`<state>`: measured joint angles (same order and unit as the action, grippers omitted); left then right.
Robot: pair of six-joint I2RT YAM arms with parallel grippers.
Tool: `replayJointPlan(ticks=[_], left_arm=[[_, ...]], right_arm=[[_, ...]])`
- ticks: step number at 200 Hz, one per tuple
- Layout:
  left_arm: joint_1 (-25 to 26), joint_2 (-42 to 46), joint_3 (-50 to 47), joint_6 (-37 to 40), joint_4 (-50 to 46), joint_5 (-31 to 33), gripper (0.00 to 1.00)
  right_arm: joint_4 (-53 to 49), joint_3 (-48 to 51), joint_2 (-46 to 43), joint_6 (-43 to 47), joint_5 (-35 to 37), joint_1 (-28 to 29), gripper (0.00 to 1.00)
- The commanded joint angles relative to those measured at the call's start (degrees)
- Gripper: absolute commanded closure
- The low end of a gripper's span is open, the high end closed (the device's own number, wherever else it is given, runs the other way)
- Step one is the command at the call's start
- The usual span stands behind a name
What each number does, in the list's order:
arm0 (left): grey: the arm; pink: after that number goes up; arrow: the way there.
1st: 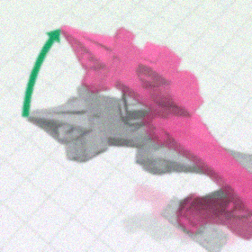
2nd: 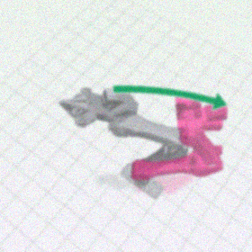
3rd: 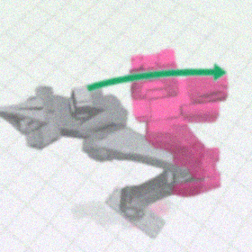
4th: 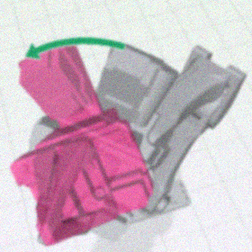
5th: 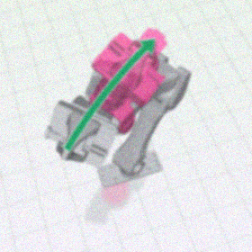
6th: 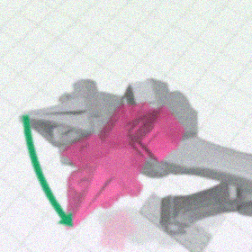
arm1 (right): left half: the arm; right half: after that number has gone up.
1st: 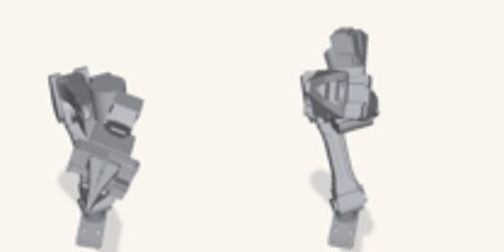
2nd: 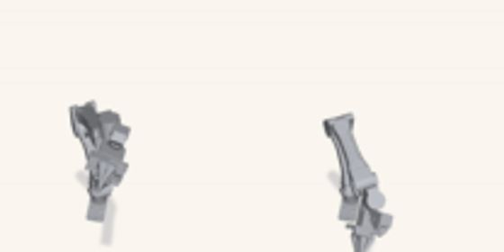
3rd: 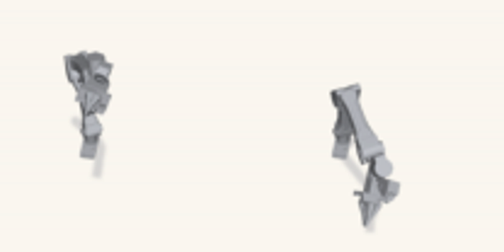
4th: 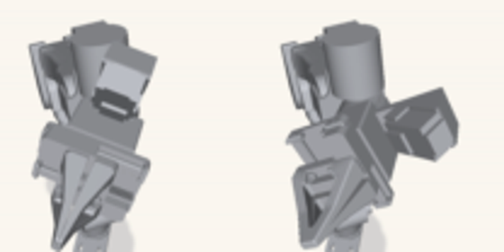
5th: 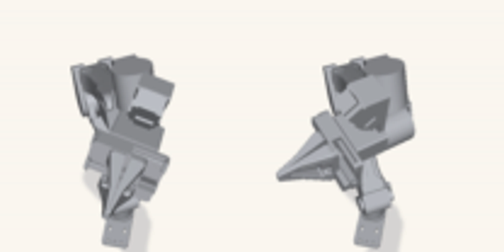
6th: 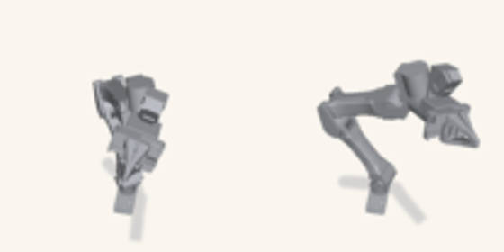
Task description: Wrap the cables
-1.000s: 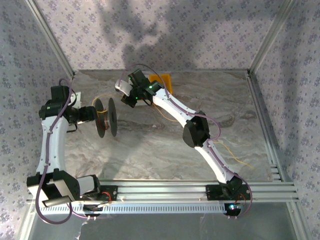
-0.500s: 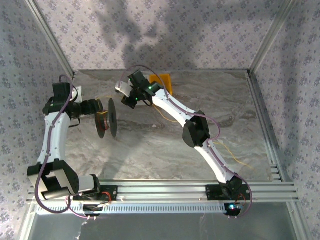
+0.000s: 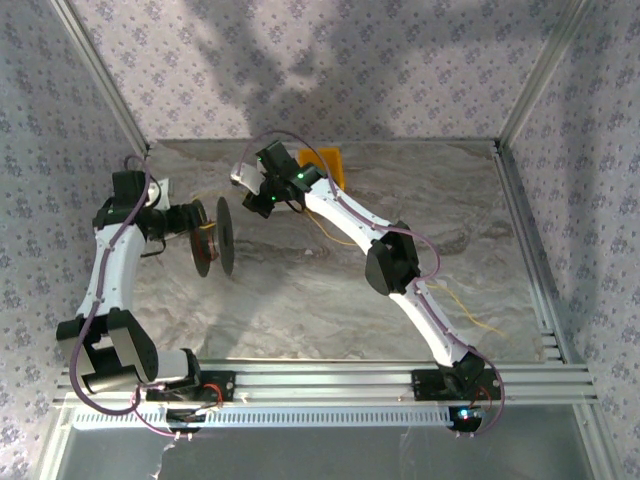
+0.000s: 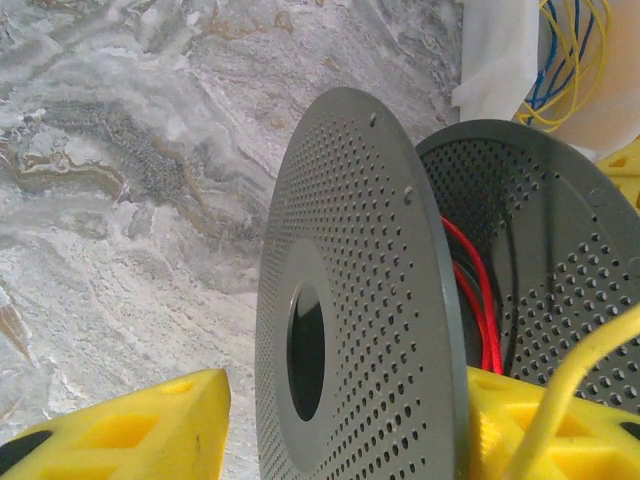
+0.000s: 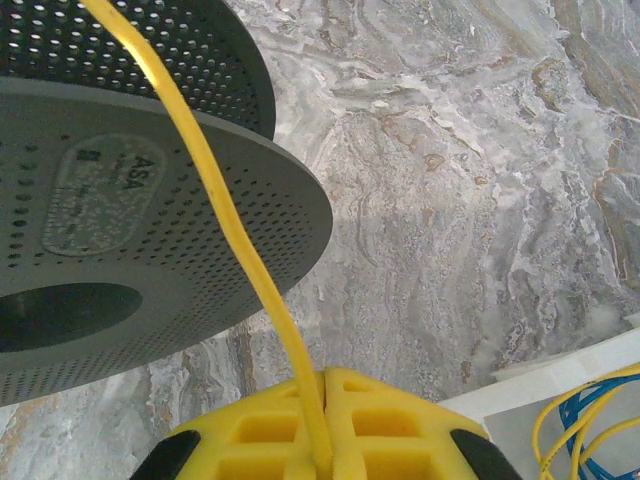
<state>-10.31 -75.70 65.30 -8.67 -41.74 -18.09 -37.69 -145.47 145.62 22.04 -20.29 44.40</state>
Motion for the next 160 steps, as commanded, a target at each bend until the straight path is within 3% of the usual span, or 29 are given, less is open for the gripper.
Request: replayJointPlan(ticks=[1,117,143,160], left_arm=[[-0.3,0.6,-0.4,-0.3,1.2,-1.4,0.45],[-0.3,-2.6,-0.7,-0.7,2.5,-1.8,0.85],[-0.3,-2.8,-0.5,-0.2,2.5,-1.7,1.0],[-0.3,-2.8,-0.2,-0.1,2.1,-1.6,1.0]], right_arm=[[0.2,0.6,1.2,-1.1,-0.9,-0.3,1.0],[0.0,1.3,2.2,-2.5,-1.9,-1.5,1.0],[-0.1,0.8,2.5,-3.0,-2.2,-1.8,1.0],[-0.3,0.5,2.6,-3.3,-2.1,-2.1,1.0]])
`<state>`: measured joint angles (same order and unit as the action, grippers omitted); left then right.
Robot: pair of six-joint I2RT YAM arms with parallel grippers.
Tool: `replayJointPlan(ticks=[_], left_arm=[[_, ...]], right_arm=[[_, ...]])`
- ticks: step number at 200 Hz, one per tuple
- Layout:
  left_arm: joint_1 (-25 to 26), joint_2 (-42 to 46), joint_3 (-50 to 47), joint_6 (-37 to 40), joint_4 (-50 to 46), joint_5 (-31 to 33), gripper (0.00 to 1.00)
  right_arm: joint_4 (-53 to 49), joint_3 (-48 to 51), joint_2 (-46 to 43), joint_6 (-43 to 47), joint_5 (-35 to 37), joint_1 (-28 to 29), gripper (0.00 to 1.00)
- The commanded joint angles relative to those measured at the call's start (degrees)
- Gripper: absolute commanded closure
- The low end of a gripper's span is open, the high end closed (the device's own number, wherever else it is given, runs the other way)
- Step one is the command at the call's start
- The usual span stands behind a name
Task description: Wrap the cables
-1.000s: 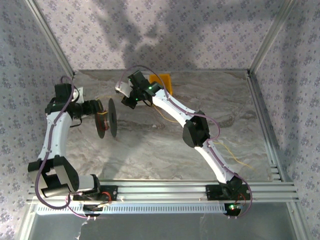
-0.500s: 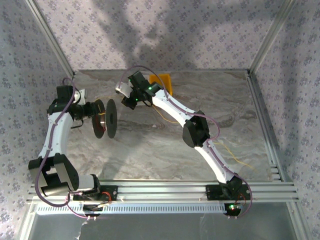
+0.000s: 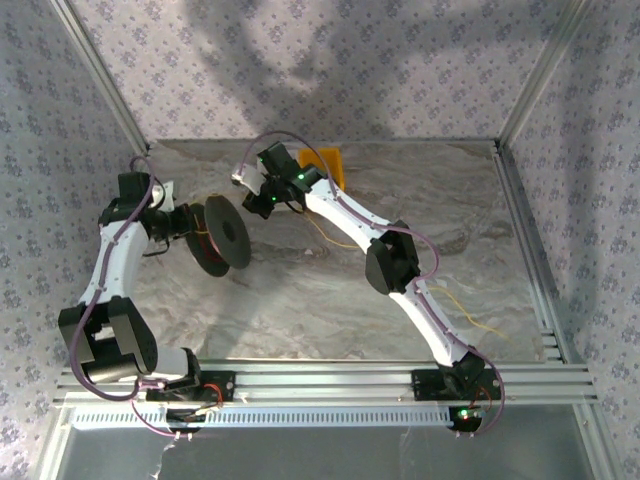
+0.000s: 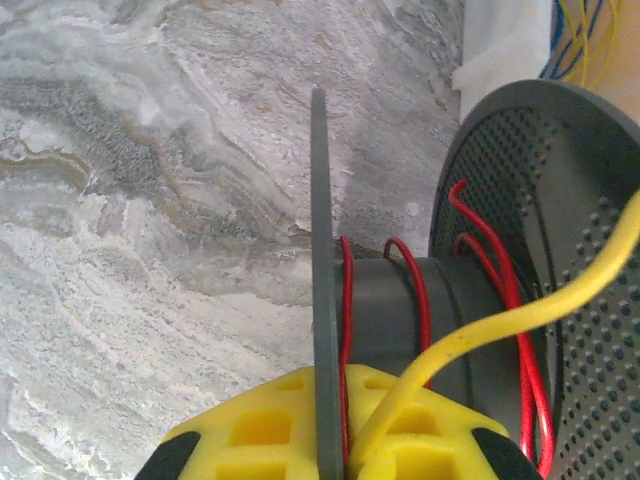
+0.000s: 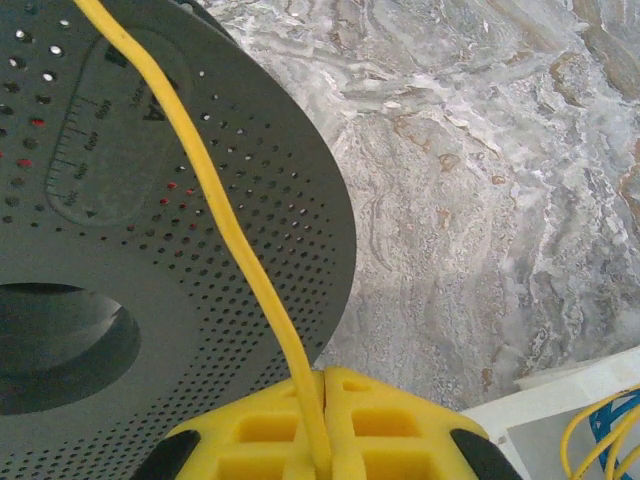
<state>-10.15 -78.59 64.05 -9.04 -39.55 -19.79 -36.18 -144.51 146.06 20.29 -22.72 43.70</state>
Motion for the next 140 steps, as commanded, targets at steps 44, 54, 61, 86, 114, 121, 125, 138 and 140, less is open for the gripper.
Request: replayJointPlan(ticks=[44,54,61,86,114,121,125,138,140], left_arm=[[-0.5,0.9,1.8,1.3,-1.9,-0.7,1.0],[-0.4,1.6,2.1,2.1,-2.9,-1.4,1.0],[-0.5,2.2,2.3,3.0,-3.9,-2.0,1.0],[-0.5,4.4,3.5,6.6,-8.0,-4.5,1.0],[-0.4,6.7,5.8,10.2,-12.5,-7.7,1.0],[-0.5,7.1,6.5,11.0,-13.3,-8.9,1.0],[-0.5,7.3,7.0,11.3,-13.7,-9.6,1.0],[-0.5,7.8,8.8,11.9,-14.9,-12.4,1.0],[-0.5,7.9,9.1,12.0,-14.9,-12.9,1.0]], right_arm=[[-3.5,-3.0,3.0,-2.1,1.2,-2.5,1.0],[-4.2,-4.1,3.2,-2.3,1.6,-3.1,1.0],[-4.6,-4.8,3.3,-2.5,1.7,-3.7,1.0],[-5.5,-6.8,3.4,-3.2,1.7,-6.0,1.0],[-6.0,-8.3,3.0,-3.3,1.7,-8.3,1.0],[-6.0,-8.4,2.9,-3.2,1.7,-8.8,1.0],[-5.9,-8.4,2.8,-3.2,1.7,-9.0,1.0],[-5.7,-8.5,2.7,-3.1,1.5,-9.8,1.0],[-5.7,-8.5,2.6,-3.1,1.5,-10.0,1.0]])
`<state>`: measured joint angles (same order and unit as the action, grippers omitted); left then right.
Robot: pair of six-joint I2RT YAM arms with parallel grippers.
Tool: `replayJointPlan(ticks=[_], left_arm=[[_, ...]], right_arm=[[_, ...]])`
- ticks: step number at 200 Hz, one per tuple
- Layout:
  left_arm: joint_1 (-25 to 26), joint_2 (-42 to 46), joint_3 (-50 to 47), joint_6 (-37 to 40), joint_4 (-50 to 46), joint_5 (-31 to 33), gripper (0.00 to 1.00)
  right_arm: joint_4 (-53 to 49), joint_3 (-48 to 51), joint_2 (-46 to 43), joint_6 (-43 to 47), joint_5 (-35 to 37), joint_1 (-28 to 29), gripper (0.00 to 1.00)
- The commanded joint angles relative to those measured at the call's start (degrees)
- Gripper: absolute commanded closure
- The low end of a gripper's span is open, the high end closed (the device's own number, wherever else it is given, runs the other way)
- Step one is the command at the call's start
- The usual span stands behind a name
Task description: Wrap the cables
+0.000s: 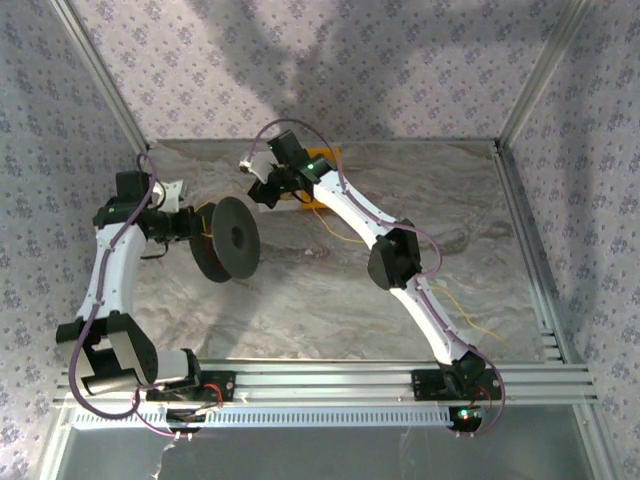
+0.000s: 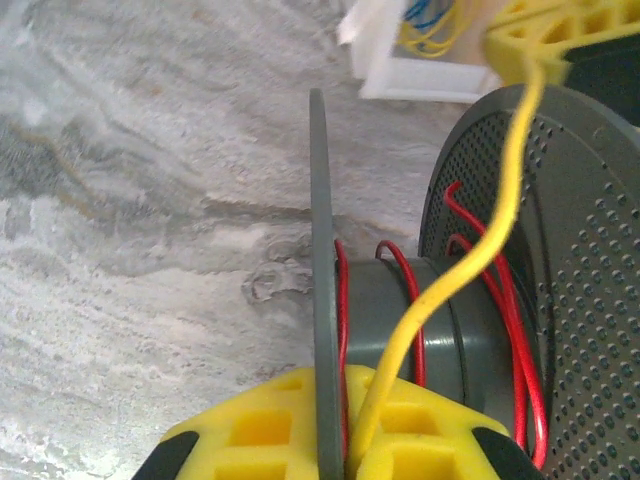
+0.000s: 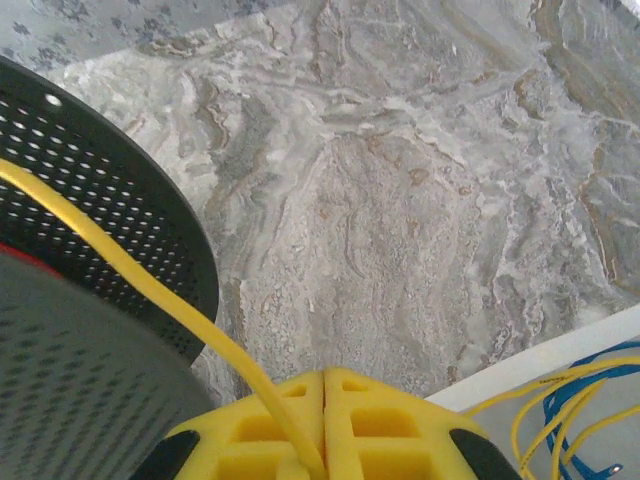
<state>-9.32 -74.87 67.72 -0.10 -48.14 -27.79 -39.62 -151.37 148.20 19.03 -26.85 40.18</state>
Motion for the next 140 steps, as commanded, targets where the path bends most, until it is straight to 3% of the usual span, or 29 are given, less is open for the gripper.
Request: replayJointPlan(ticks=[1,48,95,140], left_arm=[[-1.4,4.2,5.6,3.1,-6.4,-5.2,1.0],[-1.5,4.6,12.6,1.3,-6.0,-13.6,1.0],[-3.8,3.7,18.6,-5.9,-0.5,-15.6,1.0],[-4.2,0.5,24.3,-9.4,0.9,-13.0,1.0]], right_arm=[[-2.3,-1.6,0.4,-1.9,5.6,-6.5,1.0],[-3.7,-1.6,0.2,-2.0,4.8,-8.0,1.0],[-4.8,5.5,-4.3,-1.5,0.1,-9.9,0.62],[-1.6,19.7,-13.6,-0.6,-3.2,-12.7,0.38]])
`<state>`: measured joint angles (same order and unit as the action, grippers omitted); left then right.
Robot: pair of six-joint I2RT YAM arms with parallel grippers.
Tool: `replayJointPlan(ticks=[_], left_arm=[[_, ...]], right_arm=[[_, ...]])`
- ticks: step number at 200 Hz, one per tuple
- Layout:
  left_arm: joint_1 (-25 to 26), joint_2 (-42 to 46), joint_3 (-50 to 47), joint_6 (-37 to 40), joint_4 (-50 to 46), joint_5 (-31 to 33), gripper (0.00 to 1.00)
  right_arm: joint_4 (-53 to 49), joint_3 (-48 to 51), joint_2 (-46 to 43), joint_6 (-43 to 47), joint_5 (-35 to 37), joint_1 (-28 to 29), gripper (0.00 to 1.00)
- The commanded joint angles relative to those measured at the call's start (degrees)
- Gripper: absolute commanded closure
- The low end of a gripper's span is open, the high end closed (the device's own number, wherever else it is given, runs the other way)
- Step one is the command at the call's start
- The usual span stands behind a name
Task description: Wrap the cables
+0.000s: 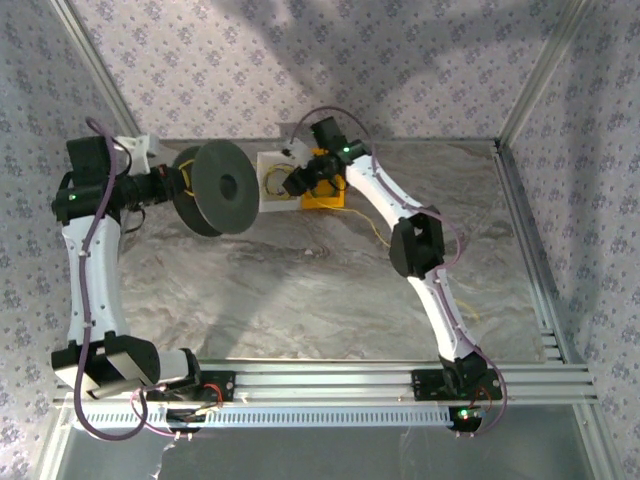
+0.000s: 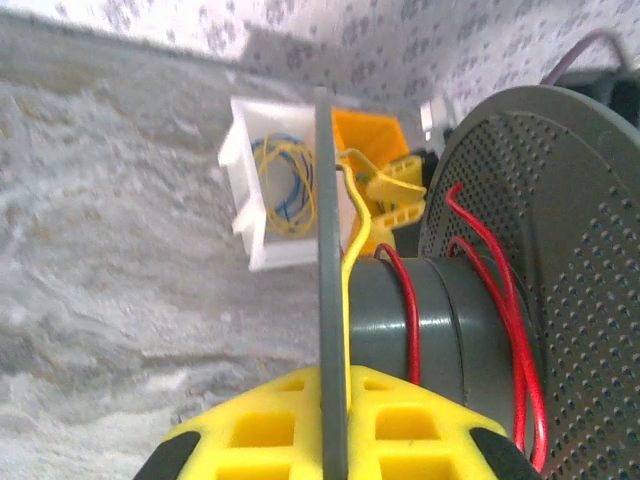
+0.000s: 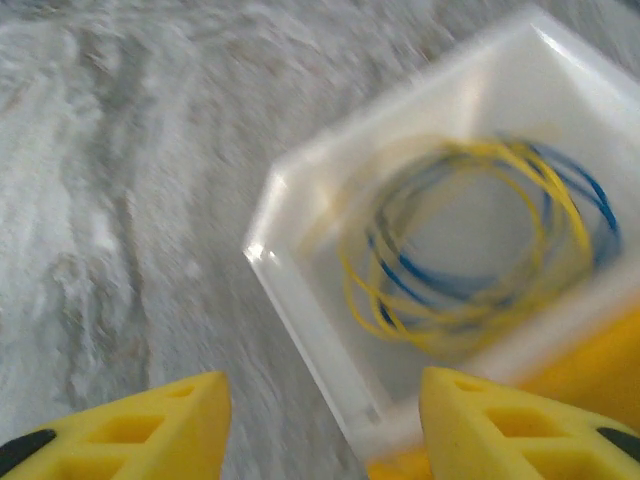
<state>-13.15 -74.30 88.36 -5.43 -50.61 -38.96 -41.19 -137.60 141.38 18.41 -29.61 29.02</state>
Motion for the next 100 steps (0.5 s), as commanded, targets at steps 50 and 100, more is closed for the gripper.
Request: replayJointPlan(ticks=[50,100], left_arm=[[-1.9,-0.7,6.3,-8.9,6.9,-2.7,1.0],[-5.6,-0.7,8.5,-14.7,10.8,-6.4,1.0]], right_arm=[[4.3,23.2,-16.1,1.7,-0.6,-4.6,0.3],[10.1,39.6,-24.4,1.8,1.2,-7.6,0.37]])
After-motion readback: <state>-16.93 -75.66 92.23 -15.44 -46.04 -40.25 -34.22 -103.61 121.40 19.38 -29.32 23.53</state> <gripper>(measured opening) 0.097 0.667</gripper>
